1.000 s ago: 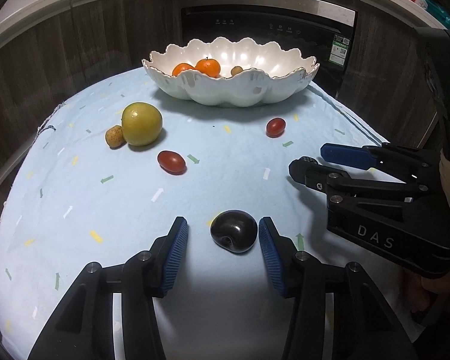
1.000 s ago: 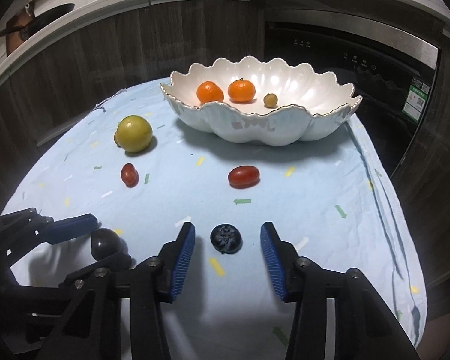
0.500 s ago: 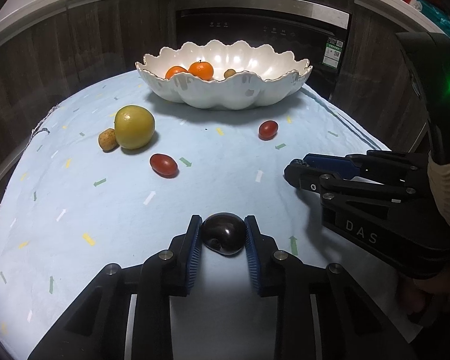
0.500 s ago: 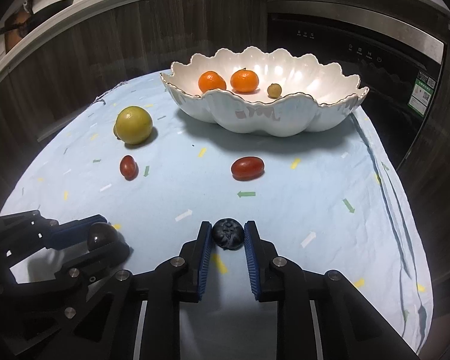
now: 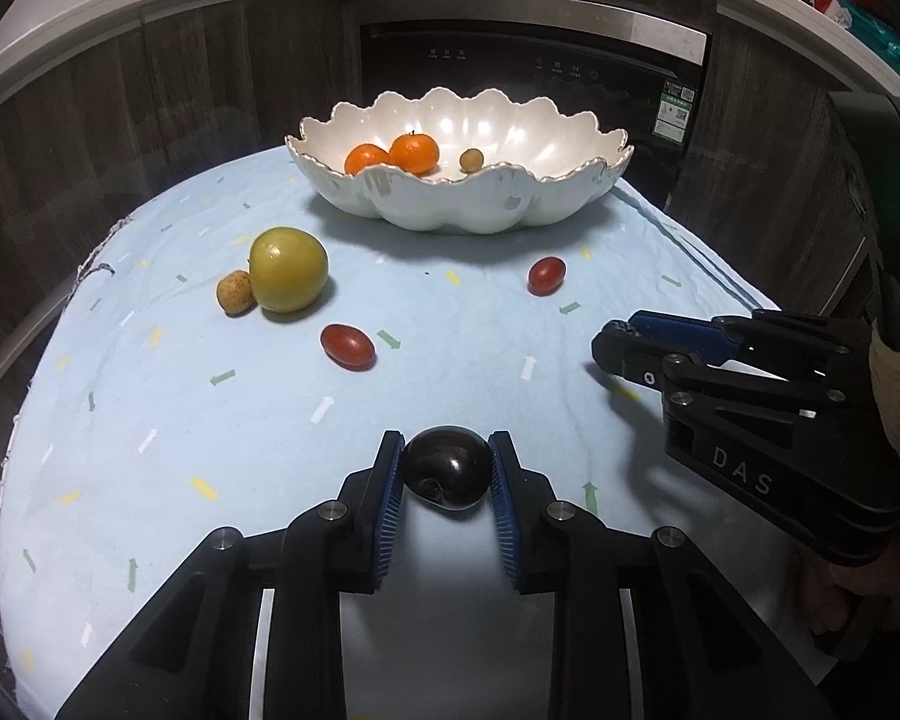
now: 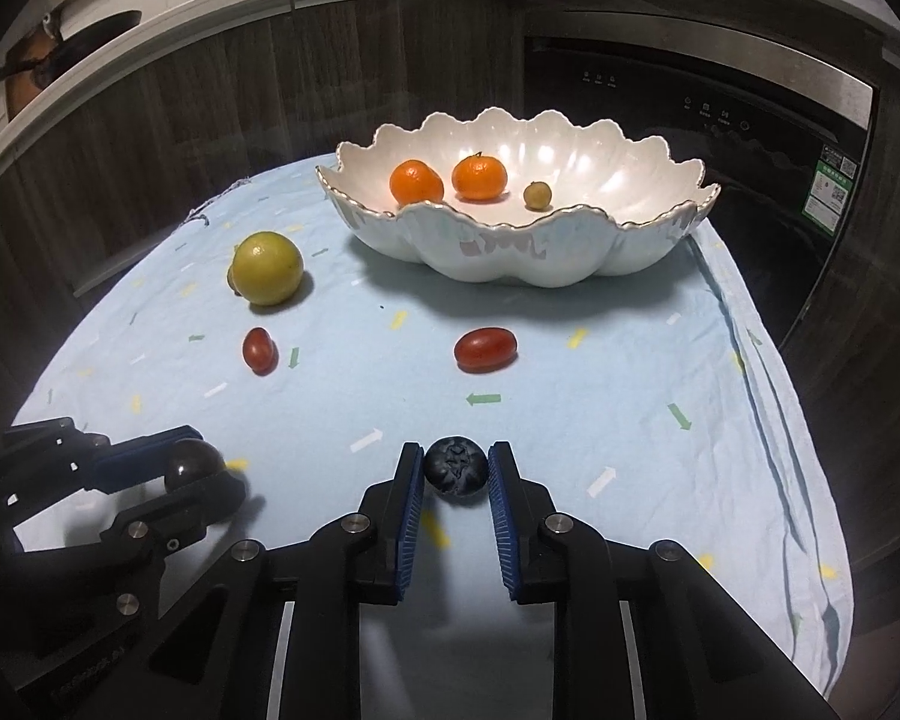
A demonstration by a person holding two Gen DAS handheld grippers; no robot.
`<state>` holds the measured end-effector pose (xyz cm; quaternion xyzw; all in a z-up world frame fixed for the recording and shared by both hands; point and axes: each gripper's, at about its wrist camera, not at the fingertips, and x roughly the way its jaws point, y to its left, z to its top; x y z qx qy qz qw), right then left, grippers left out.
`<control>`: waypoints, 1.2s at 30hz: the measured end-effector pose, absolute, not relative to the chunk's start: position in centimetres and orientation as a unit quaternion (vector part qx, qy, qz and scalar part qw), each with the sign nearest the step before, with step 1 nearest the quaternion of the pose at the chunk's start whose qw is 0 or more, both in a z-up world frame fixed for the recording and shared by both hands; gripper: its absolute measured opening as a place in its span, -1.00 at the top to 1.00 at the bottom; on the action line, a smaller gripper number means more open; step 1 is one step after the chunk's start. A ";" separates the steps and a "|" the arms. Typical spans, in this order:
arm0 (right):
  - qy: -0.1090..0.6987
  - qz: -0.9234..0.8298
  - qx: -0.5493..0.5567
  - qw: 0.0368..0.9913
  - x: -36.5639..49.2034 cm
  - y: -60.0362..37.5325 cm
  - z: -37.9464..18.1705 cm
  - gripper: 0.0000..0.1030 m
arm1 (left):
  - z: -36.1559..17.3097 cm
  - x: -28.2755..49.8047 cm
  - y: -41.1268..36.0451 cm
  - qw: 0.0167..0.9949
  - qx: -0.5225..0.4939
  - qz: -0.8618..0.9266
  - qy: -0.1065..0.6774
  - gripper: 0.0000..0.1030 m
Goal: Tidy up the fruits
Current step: 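Lift and carry the dark plum and blueberry over the white bowl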
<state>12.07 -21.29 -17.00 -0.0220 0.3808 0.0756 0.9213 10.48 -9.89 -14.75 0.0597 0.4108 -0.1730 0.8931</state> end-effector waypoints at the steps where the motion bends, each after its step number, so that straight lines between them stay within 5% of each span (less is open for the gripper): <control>1: 0.380 0.075 -0.022 0.922 12.0 -21.3 -16.9 0.55 | -14.6 10.5 -9.9 0.894 0.059 -0.173 0.410 0.45; 36: 0.366 0.077 -0.030 0.927 13.1 -19.7 -10.7 0.55 | -9.5 13.9 -7.6 0.906 0.016 -0.170 0.387 0.45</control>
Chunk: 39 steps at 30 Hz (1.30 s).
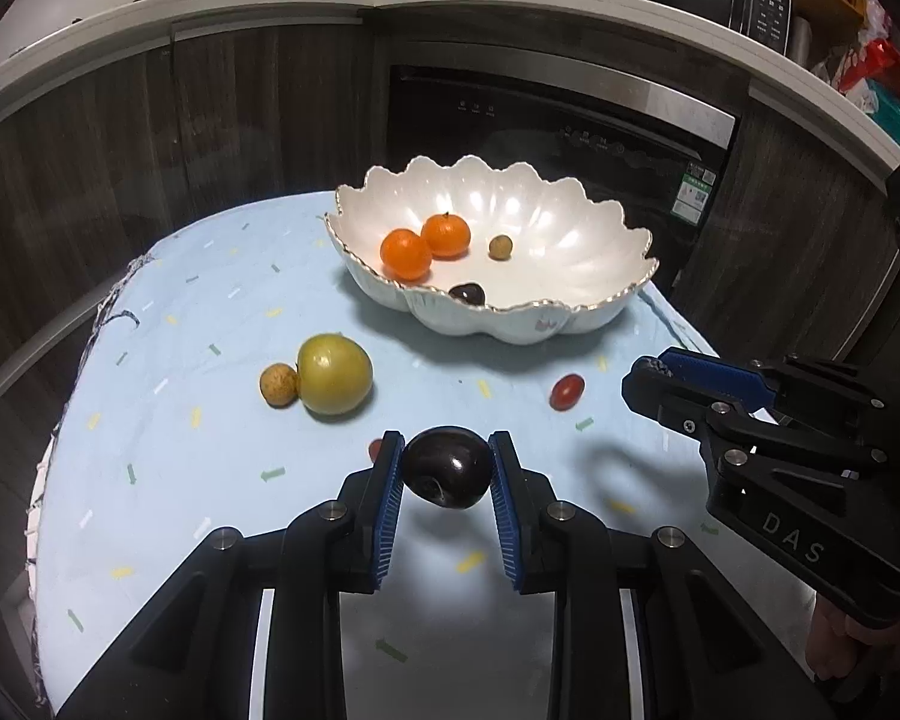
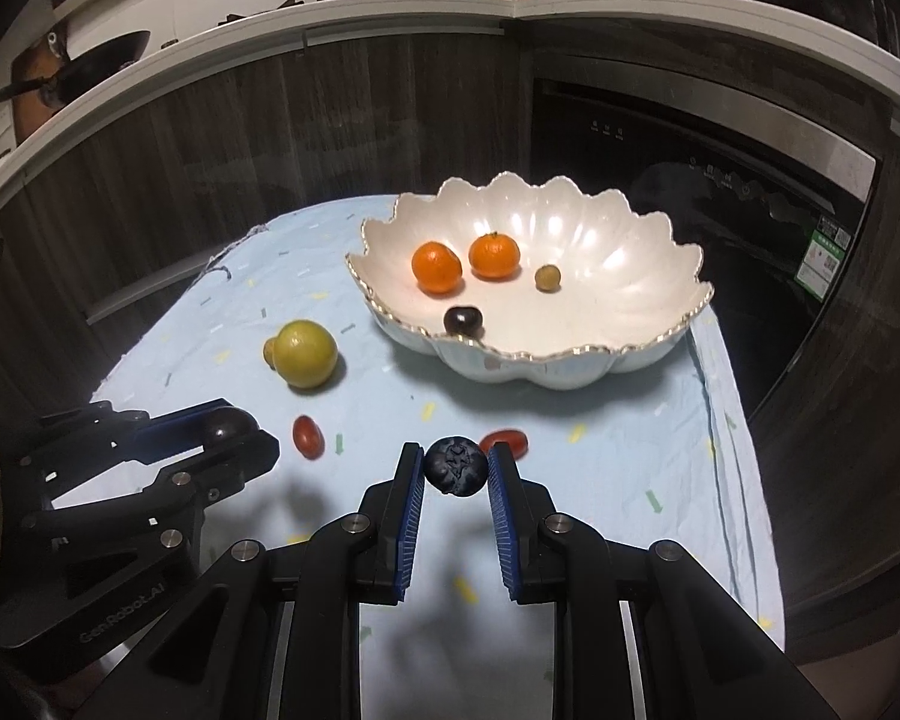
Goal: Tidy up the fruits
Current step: 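Lift and carry the dark plum and blueberry over the white bowl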
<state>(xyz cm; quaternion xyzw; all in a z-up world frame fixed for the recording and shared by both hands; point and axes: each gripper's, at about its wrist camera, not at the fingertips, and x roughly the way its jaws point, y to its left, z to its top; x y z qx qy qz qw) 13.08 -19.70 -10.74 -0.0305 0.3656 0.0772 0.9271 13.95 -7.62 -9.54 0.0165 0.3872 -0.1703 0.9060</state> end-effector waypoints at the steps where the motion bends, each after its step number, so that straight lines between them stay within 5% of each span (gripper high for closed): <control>1: 0.364 0.077 -0.031 0.928 13.2 -19.7 -10.5 0.55 | -9.4 14.1 -7.6 0.906 0.016 -0.171 0.386 0.45; 39: 0.322 0.024 -0.008 0.946 19.7 -24.5 -5.4 0.55 | -4.8 23.0 -11.3 0.908 0.038 -0.195 0.368 0.44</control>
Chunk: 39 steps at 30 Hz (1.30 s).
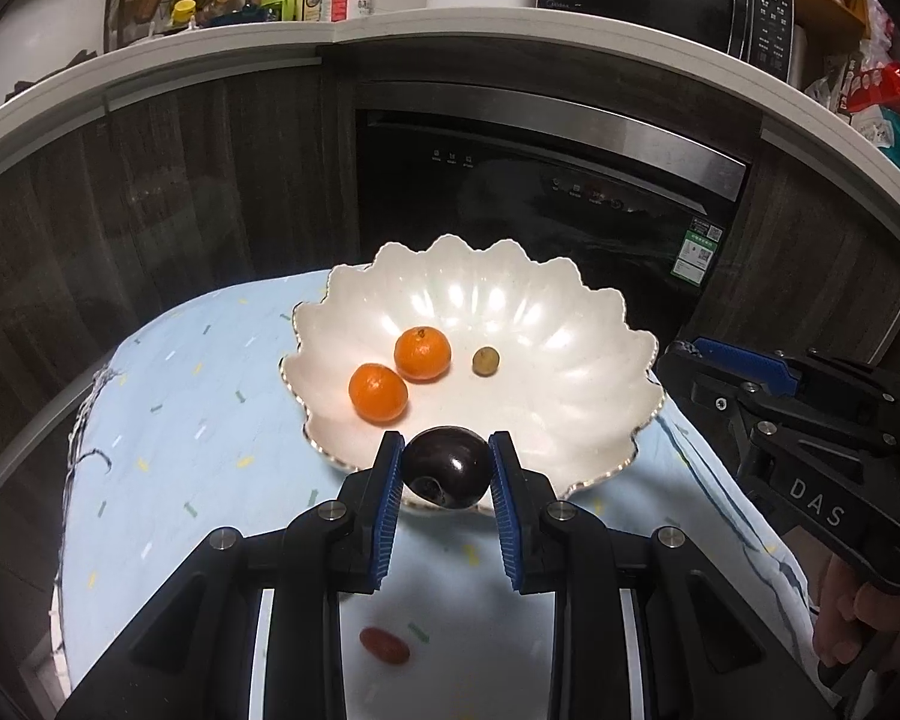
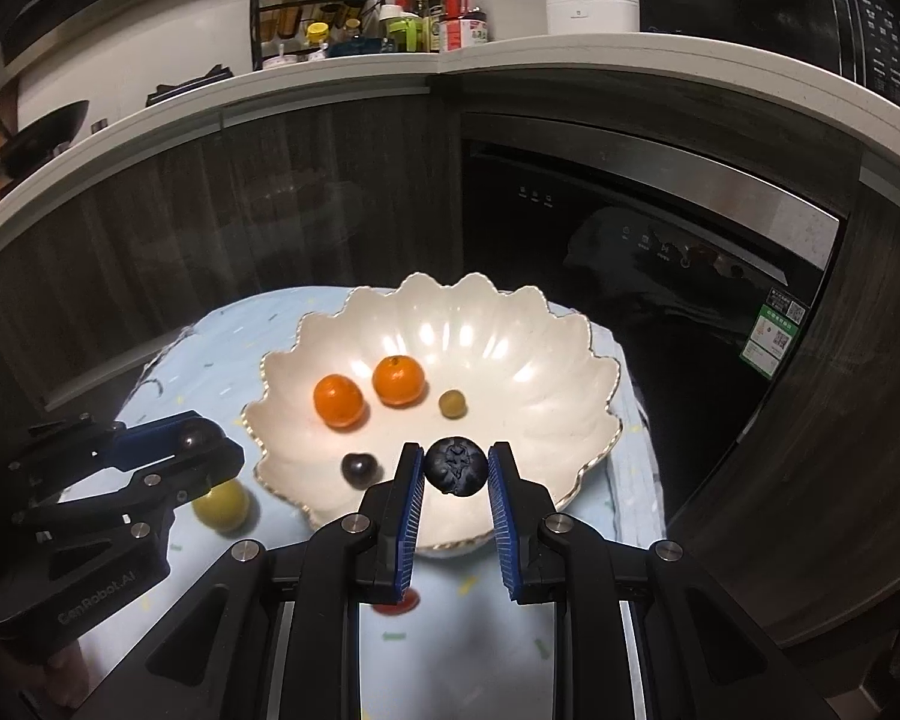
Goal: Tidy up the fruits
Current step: 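Lift and carry the dark plum and blueberry over the white bowl, then open left tool to drop the plum while right tool drops the blueberry in bowl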
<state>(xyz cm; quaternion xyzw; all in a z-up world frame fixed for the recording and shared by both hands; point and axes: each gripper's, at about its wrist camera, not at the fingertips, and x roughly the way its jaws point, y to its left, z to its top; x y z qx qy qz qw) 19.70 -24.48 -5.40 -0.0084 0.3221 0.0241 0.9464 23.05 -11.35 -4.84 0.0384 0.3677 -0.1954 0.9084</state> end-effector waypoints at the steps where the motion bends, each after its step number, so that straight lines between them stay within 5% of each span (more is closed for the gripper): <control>1: 0.322 0.022 -0.008 0.946 20.0 -24.6 -5.4 0.55 | -4.9 23.3 -11.4 0.908 0.040 -0.195 0.368 0.44; 32: 0.384 -0.024 0.012 0.923 26.8 -28.3 -8.7 0.54 | -8.8 30.9 -13.7 0.889 0.042 -0.188 0.416 0.42; 37: 0.389 -0.024 0.014 0.921 27.0 -28.6 -8.9 0.53 | -8.3 30.7 -13.5 0.896 0.041 -0.174 0.407 -0.22; 39: 0.387 -0.023 0.013 0.922 27.0 -28.6 -8.8 0.42 | -8.1 30.7 -13.4 0.899 0.041 -0.170 0.401 -0.24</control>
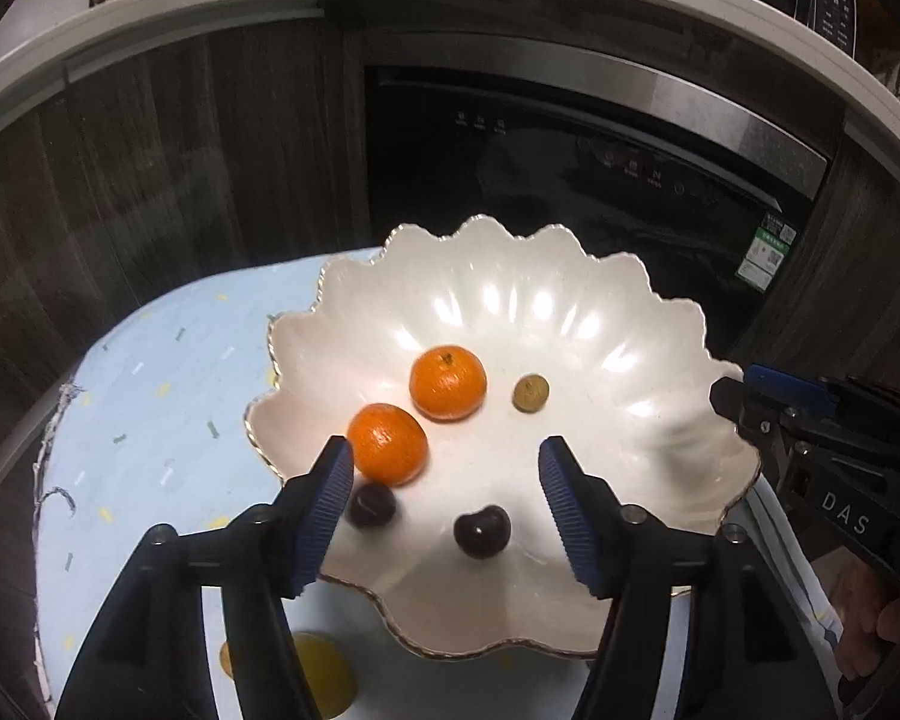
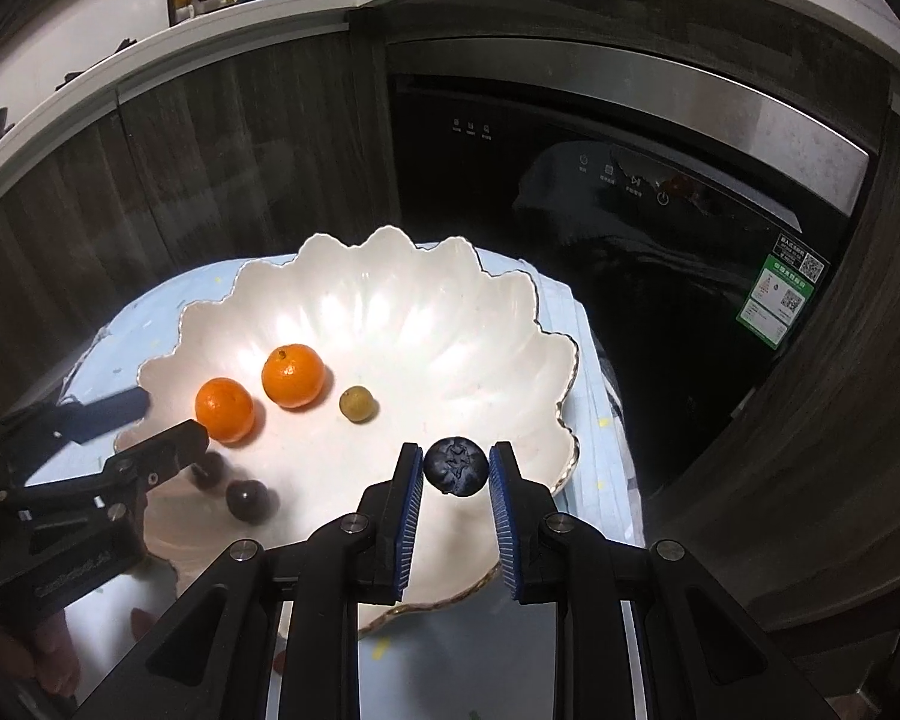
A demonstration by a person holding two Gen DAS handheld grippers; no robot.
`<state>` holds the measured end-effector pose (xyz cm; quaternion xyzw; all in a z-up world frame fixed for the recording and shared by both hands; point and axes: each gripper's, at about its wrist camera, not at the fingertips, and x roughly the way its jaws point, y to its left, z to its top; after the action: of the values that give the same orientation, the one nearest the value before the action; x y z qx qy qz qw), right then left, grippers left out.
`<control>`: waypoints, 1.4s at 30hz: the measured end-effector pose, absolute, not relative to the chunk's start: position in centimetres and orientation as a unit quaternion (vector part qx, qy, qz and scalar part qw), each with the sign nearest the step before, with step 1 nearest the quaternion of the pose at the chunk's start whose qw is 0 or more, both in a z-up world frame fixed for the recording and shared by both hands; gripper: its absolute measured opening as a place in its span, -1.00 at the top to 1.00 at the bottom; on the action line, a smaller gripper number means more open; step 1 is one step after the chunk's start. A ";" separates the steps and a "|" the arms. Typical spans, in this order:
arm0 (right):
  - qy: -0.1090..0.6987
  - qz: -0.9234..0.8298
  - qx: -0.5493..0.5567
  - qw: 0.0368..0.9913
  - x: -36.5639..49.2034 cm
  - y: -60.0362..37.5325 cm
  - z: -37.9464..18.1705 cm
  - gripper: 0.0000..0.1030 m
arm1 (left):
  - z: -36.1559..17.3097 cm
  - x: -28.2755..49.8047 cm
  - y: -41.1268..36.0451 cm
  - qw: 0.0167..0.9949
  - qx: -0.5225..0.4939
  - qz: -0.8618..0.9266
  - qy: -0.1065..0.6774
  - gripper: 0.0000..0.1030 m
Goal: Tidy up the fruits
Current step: 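Open left tool to drop the plum while right tool drops the blueberry in bowl, then pull both open tools back toward the yellow-green fruit and red cherry tomato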
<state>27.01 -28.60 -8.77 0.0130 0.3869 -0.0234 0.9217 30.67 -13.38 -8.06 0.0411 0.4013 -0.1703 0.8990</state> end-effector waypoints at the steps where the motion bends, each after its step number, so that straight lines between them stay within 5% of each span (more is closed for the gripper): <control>1: 0.385 -0.025 0.013 0.922 27.0 -28.6 -8.7 0.21 | -8.0 30.7 -13.3 0.899 0.042 -0.170 0.401 -0.24; 4: 0.373 -0.033 0.016 0.927 26.8 -28.8 -8.1 -0.25 | -7.7 30.6 -13.3 0.901 0.044 -0.168 0.398 -0.31; 14: 0.350 -0.050 0.013 0.936 26.0 -28.8 -6.7 -0.47 | -6.6 29.8 -12.8 0.906 0.046 -0.159 0.390 -0.60; 42: 0.312 -0.054 -0.003 0.948 21.6 -25.7 -2.2 -0.47 | -1.9 25.9 -9.0 0.924 0.032 -0.150 0.352 -0.68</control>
<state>21.62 -25.68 -2.16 -0.0028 0.3124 -0.0544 0.9484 25.95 -8.96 -1.88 0.0321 0.3515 -0.1499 0.9236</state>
